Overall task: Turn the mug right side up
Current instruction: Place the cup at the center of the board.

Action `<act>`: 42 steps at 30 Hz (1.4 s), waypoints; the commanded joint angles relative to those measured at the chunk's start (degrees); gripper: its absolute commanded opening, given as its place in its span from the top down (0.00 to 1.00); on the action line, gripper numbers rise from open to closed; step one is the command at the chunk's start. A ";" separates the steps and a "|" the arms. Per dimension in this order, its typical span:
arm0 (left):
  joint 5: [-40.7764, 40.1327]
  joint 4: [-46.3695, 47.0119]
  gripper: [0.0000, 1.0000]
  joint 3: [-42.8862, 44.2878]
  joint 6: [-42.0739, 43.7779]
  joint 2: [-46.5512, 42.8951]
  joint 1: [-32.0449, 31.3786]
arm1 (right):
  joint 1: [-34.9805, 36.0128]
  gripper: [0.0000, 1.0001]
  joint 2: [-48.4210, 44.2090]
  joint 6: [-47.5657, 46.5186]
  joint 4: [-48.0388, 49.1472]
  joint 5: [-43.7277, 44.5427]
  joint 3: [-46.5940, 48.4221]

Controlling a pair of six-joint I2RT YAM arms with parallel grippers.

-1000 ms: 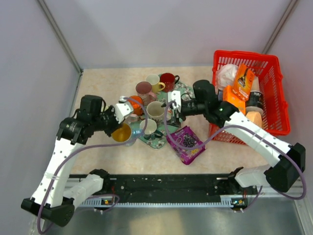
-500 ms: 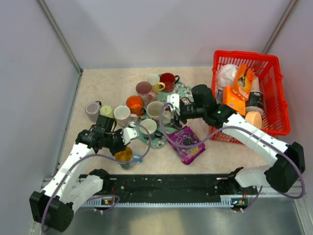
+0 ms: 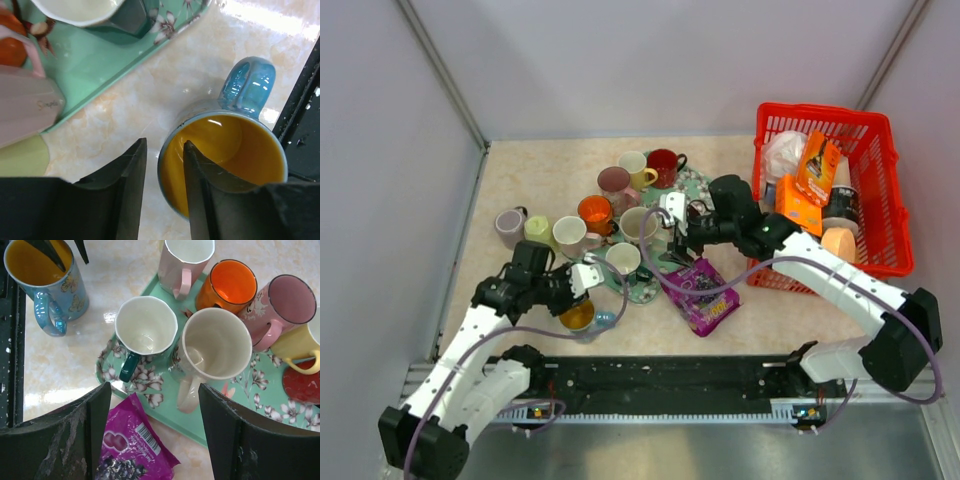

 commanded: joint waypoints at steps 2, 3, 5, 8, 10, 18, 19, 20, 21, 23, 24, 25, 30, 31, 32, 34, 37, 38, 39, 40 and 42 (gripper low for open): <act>-2.18 -2.11 0.54 8.02 -3.96 -7.75 -0.17 | 2.19 0.30 2.84 1.44 -2.09 0.93 4.13; -4.64 -1.41 0.53 9.51 -7.38 -10.29 -0.09 | 3.16 0.30 3.28 1.88 -2.18 1.46 4.39; -10.52 1.22 0.43 11.54 -14.14 -13.11 0.26 | 6.41 0.28 4.42 2.06 -2.36 4.00 4.92; -17.92 3.51 0.31 14.79 -25.04 -14.62 4.73 | 10.71 0.21 6.36 2.50 -1.40 6.56 5.27; -19.16 3.78 0.27 16.64 -31.11 -14.62 9.30 | 12.21 0.18 8.11 4.25 -0.26 6.48 5.54; -13.20 4.66 0.01 20.07 -57.32 -17.07 25.48 | 21.44 0.18 18.48 9.61 3.61 5.16 9.93; -12.41 5.10 0.01 19.81 -58.72 -17.95 26.45 | 22.41 0.18 19.71 10.57 4.14 5.07 10.02; -12.05 5.45 0.01 19.81 -59.70 -18.57 27.42 | 22.94 0.18 20.94 11.98 4.66 5.07 10.46; -11.70 5.89 0.01 19.72 -60.40 -19.18 28.29 | 23.29 0.18 21.82 13.21 5.02 5.24 11.07; -11.52 6.42 0.01 19.90 -61.20 -20.24 29.70 | 24.17 0.18 23.85 13.22 5.02 6.38 12.04; -11.61 6.68 0.02 19.99 -61.46 -20.68 30.06 | 24.87 0.18 24.72 12.53 5.02 7.17 12.13; -11.78 6.77 0.02 20.16 -61.64 -21.12 30.58 | 25.57 0.18 25.43 11.91 5.20 8.05 12.22; -10.47 7.21 0.03 21.04 -61.81 -23.05 31.29 | 27.43 0.24 29.64 13.30 7.12 10.33 12.22; -10.03 7.30 0.03 21.04 -61.81 -23.49 31.29 | 27.43 0.25 30.70 13.92 7.48 10.86 12.13; -9.59 7.30 0.03 21.13 -61.81 -23.84 31.38 | 27.43 0.26 31.49 14.19 7.74 10.95 12.13; -8.88 7.21 0.04 21.39 -61.73 -24.20 31.38 | 27.78 0.28 33.16 14.36 8.10 11.39 12.13; -7.74 6.95 0.04 21.74 -60.94 -24.46 31.38 | 28.22 0.39 34.84 14.28 8.27 11.31 12.48; -7.65 6.86 0.04 21.83 -60.85 -24.37 31.38 | 28.48 0.46 35.01 14.02 8.45 11.65 12.74; -7.65 6.69 0.04 21.92 -60.85 -24.20 31.38 | 28.65 0.51 35.02 13.75 8.54 12.09 12.83; -7.56 6.68 0.04 22.01 -60.93 -24.11 31.38 | 28.92 0.59 34.84 13.40 8.80 12.36 12.75; -7.13 6.95 0.05 22.01 -60.94 -23.93 31.38 | 29.01 0.81 33.71 13.13 9.24 12.62 12.40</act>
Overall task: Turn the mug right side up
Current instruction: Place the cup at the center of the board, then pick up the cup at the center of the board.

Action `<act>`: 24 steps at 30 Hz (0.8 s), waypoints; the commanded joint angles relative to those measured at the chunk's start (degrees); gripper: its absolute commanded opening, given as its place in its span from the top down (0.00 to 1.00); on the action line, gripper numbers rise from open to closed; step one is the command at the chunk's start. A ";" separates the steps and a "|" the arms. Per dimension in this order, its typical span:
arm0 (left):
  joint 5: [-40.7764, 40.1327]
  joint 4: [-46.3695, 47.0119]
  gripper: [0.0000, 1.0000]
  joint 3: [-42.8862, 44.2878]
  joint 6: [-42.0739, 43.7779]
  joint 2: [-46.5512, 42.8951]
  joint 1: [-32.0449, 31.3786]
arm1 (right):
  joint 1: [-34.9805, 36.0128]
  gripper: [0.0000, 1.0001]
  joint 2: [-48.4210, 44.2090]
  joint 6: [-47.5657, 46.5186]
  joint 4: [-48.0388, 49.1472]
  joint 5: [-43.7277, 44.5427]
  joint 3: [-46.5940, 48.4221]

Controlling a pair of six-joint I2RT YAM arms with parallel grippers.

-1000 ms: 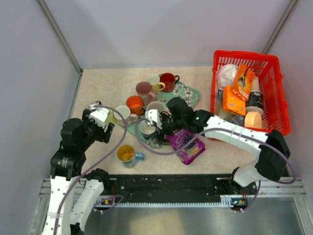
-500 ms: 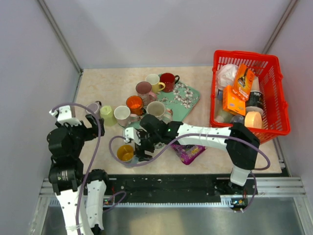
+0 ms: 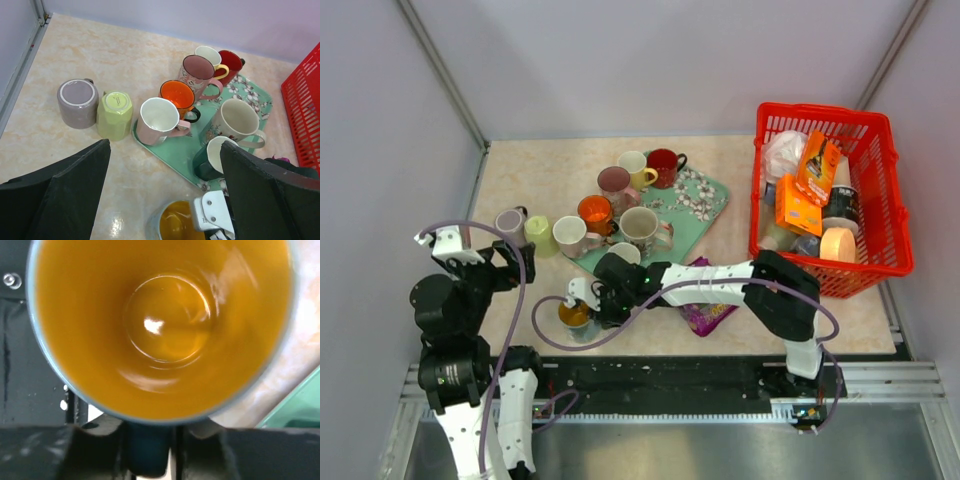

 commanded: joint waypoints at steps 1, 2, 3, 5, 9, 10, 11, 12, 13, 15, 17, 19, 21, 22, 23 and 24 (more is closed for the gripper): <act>1.90 3.25 0.05 1.88 -0.41 0.17 0.43 | 1.40 0.96 -2.17 -0.22 3.49 1.04 2.58; 2.08 3.51 0.05 1.88 -0.41 0.35 0.43 | 1.49 1.00 -2.96 -0.40 3.58 1.22 2.32; 2.08 3.52 0.05 1.96 -0.41 0.52 0.52 | 1.40 1.00 -3.92 -0.57 3.67 1.30 2.23; 1.90 3.69 0.05 2.40 0.02 1.14 0.52 | 1.40 1.00 -6.12 -2.24 3.23 0.52 2.14; -0.98 3.96 0.05 6.61 4.41 4.38 0.52 | 0.97 1.00 -10.69 -5.93 0.95 -1.50 4.94; -2.04 3.87 0.05 8.02 5.81 5.44 0.52 | 0.35 1.00 -11.83 -6.02 0.60 -2.46 6.34; -3.27 4.13 0.04 9.42 6.96 6.32 0.52 | -0.35 1.00 -12.97 -6.02 0.16 -3.95 7.40; -4.33 4.39 0.04 10.57 7.93 7.37 0.52 | -1.14 1.00 -14.03 -6.11 -0.28 -4.93 8.80; -5.03 4.92 0.04 11.62 8.81 8.08 0.52 | -1.58 1.00 -15.26 -6.29 -0.72 -4.94 9.78; -6.00 5.36 0.04 13.38 10.30 9.83 0.52 | -3.33 1.00 -17.28 -6.81 -1.34 -6.24 12.06; -6.18 5.36 0.04 14.70 10.92 11.76 0.95 | -6.23 1.00 -19.04 -5.85 -1.60 -6.52 13.91; -5.57 5.62 0.04 15.15 10.84 13.08 1.57 | -9.65 1.00 -20.01 -4.19 -1.25 -6.78 15.23; -4.69 5.89 0.04 15.50 9.87 14.58 2.53 | -13.87 1.00 -20.72 -2.51 -0.55 -6.87 16.28; -3.82 5.98 0.04 15.67 9.26 15.20 3.06 | -16.24 1.00 -20.72 -1.81 -0.29 -6.78 16.81; -3.11 6.07 0.05 16.02 8.73 15.99 3.50 | -18.61 1.00 -20.63 -1.72 -0.20 -6.52 17.25; -2.32 6.24 0.05 16.38 8.29 16.69 3.94 | -20.72 1.00 -20.46 -1.54 0.50 -6.17 17.60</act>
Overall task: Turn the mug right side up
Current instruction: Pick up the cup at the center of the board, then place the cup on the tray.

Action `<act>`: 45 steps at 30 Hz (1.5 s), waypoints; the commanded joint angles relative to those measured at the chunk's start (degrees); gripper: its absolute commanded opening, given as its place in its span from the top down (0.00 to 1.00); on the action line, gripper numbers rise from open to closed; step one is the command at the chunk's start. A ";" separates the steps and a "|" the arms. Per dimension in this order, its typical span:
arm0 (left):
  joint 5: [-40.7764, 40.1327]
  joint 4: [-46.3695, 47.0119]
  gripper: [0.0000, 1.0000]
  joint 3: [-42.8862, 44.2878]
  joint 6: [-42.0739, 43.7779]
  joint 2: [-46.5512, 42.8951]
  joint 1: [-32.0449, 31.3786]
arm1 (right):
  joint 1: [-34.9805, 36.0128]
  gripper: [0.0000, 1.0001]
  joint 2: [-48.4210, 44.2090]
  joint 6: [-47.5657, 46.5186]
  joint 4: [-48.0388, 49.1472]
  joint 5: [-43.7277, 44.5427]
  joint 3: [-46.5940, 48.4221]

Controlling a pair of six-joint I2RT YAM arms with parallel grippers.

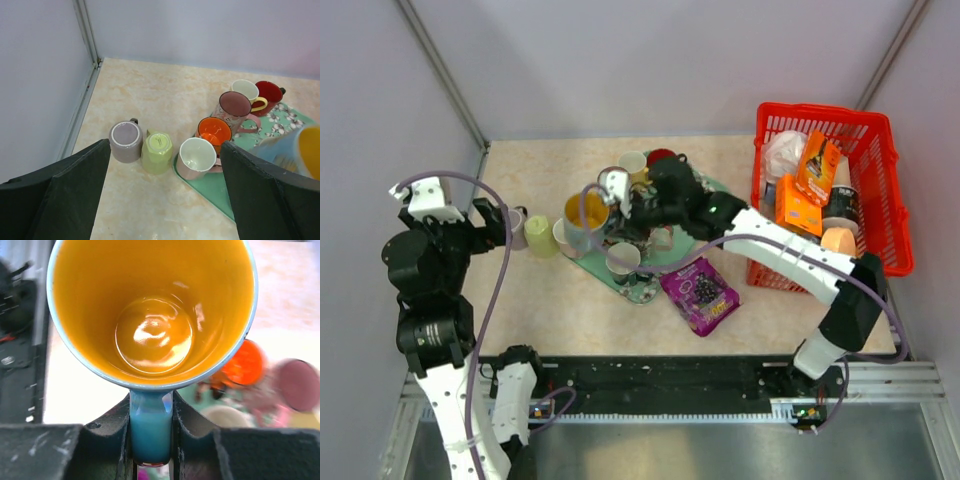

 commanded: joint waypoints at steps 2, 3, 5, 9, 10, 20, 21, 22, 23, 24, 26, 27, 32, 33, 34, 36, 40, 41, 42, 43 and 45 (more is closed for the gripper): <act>3.48 3.49 0.05 2.65 -1.64 4.48 2.28 | -11.94 1.00 -3.67 3.03 9.53 0.37 4.54; 4.09 3.84 0.06 3.00 -1.90 5.01 2.55 | -13.79 1.00 -3.58 3.38 10.76 1.33 4.36; 4.80 4.45 0.06 3.27 -2.25 6.15 3.08 | -16.34 1.00 -3.58 3.21 13.31 5.71 3.49; 6.29 5.42 0.07 3.10 -3.39 7.74 3.87 | -20.56 1.00 -2.71 2.68 17.36 9.77 0.85; 6.65 5.60 0.07 3.27 -3.75 7.91 4.13 | -21.35 1.00 -2.09 2.51 17.19 9.78 0.58; 7.97 6.48 0.08 1.69 -4.28 8.44 5.63 | -24.61 1.00 2.65 -1.10 12.36 9.25 -2.76; 8.32 6.48 0.08 1.51 -4.45 8.36 5.63 | -24.70 1.00 3.01 -1.10 12.36 8.82 -2.93; 8.32 6.48 0.08 1.34 -4.54 8.44 5.80 | -24.88 1.00 3.36 -1.19 12.09 8.55 -3.11; 8.41 6.48 0.08 1.16 -4.63 8.36 5.98 | -24.88 1.00 3.80 -1.45 11.83 8.46 -3.20; 8.49 6.48 0.08 0.90 -4.71 8.18 6.07 | -24.88 1.00 4.41 -1.45 11.48 8.55 -3.55; 8.58 6.39 0.08 0.64 -4.72 8.18 6.15 | -24.79 1.00 5.64 -1.10 9.82 8.90 -3.55; 8.67 6.30 0.08 0.55 -4.72 8.09 6.16 | -24.88 1.00 5.82 -1.01 9.28 9.07 -3.81; 8.85 6.13 0.08 0.19 -4.72 7.65 6.51 | -24.79 1.00 6.61 -1.27 8.93 9.87 -6.18; 8.85 6.13 0.08 0.02 -4.72 7.65 6.51 | -24.79 1.00 6.96 -1.27 8.84 9.95 -6.36; 8.93 6.04 0.08 0.02 -4.72 7.39 6.68 | -24.88 1.00 7.40 -1.27 8.58 9.87 -6.36; 9.02 5.95 0.08 -0.24 -4.80 7.30 6.60 | -24.88 1.00 8.72 -1.01 8.14 9.43 -6.36; 9.46 5.86 0.08 -0.25 -5.07 7.13 6.86 | -24.88 1.00 11.18 -0.40 7.52 9.34 -5.57; 9.46 5.86 0.08 -0.24 -5.07 7.12 6.86 | -24.79 1.00 11.62 -0.31 7.35 9.43 -5.40; 9.37 5.78 0.08 -0.24 -5.07 7.04 6.86 | -24.79 1.00 12.32 -0.48 7.43 9.51 -5.40; 9.46 5.60 0.08 -0.24 -4.98 7.12 6.86 | -24.79 1.00 12.68 -0.48 7.35 9.43 -5.40; 9.46 5.34 0.08 -0.16 -4.81 7.04 6.95 | -24.79 1.00 13.29 -0.40 7.35 9.34 -5.57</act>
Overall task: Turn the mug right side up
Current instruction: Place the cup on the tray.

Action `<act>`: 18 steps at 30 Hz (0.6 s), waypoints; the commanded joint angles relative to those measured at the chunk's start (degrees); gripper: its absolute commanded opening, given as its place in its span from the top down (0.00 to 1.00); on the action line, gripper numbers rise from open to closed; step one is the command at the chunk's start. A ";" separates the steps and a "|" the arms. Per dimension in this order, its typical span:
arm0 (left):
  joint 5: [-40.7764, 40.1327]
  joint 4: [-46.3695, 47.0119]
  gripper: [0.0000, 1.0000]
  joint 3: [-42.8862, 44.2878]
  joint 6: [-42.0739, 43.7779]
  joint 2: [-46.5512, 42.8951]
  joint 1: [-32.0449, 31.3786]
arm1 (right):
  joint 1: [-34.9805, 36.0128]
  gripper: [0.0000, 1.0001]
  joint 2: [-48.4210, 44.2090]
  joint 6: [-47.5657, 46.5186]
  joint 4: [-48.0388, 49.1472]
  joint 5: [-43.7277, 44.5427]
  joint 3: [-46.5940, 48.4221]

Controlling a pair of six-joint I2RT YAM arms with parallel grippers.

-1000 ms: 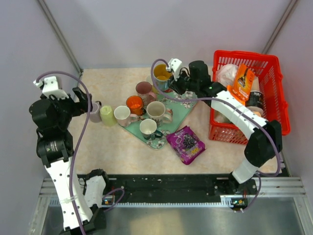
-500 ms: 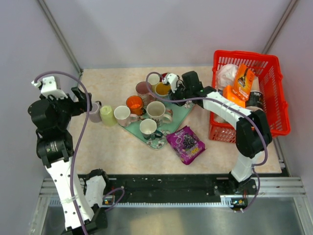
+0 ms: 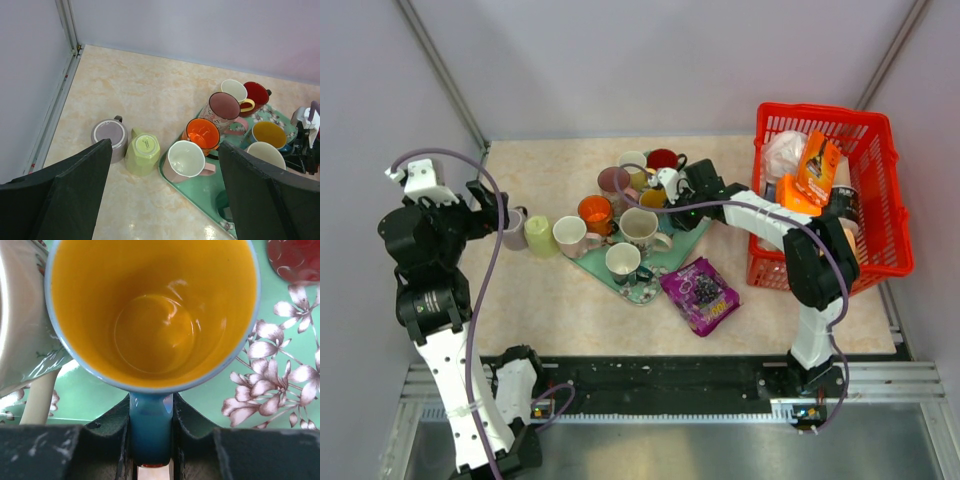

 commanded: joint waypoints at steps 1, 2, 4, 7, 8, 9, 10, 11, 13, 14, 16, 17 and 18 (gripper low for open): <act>0.70 1.73 0.08 0.15 -0.32 -0.55 0.61 | -0.46 1.00 -0.37 0.04 5.64 -1.54 2.17; 0.61 1.64 0.08 0.15 -0.15 -0.55 0.61 | -0.38 1.00 -0.10 0.04 5.55 -1.63 2.08; 0.52 1.55 0.08 0.15 0.03 -0.81 0.78 | -0.29 1.00 0.42 -0.13 5.03 -1.90 2.08; 0.52 1.29 0.08 0.41 0.12 -0.81 0.87 | -0.38 1.00 0.69 -0.05 4.15 -2.33 1.73; 0.61 1.29 0.08 0.41 0.12 -0.90 0.96 | -0.38 1.00 0.60 0.04 3.89 -2.51 1.64; 0.61 1.29 0.08 0.59 0.12 -0.64 1.05 | -0.38 1.00 0.34 0.21 3.71 -2.77 1.20; 0.70 1.29 0.08 0.59 0.12 -0.64 1.13 | -0.38 1.00 0.16 0.22 3.62 -2.95 0.76; 0.78 1.29 0.08 0.68 0.12 -0.46 1.14 | -0.29 1.00 0.08 0.22 3.53 -3.21 0.41; 1.05 1.47 0.08 0.68 -0.15 -0.11 1.31 | -0.29 1.00 0.16 0.13 2.83 -3.65 -0.12; 1.05 1.55 0.08 0.68 -0.23 -0.02 1.31 | -0.38 1.00 0.34 0.30 2.31 -3.48 -0.12; 1.57 1.82 0.09 0.85 -0.41 0.24 1.40 | -0.38 1.00 0.69 1.27 1.34 -3.13 0.58; 1.75 1.90 0.09 0.94 -0.50 0.33 1.40 | -0.20 1.00 0.69 1.88 0.72 -2.52 1.11; 1.84 1.91 0.09 1.03 -0.67 0.51 1.49 | 0.23 1.00 0.69 2.41 0.02 -1.03 1.81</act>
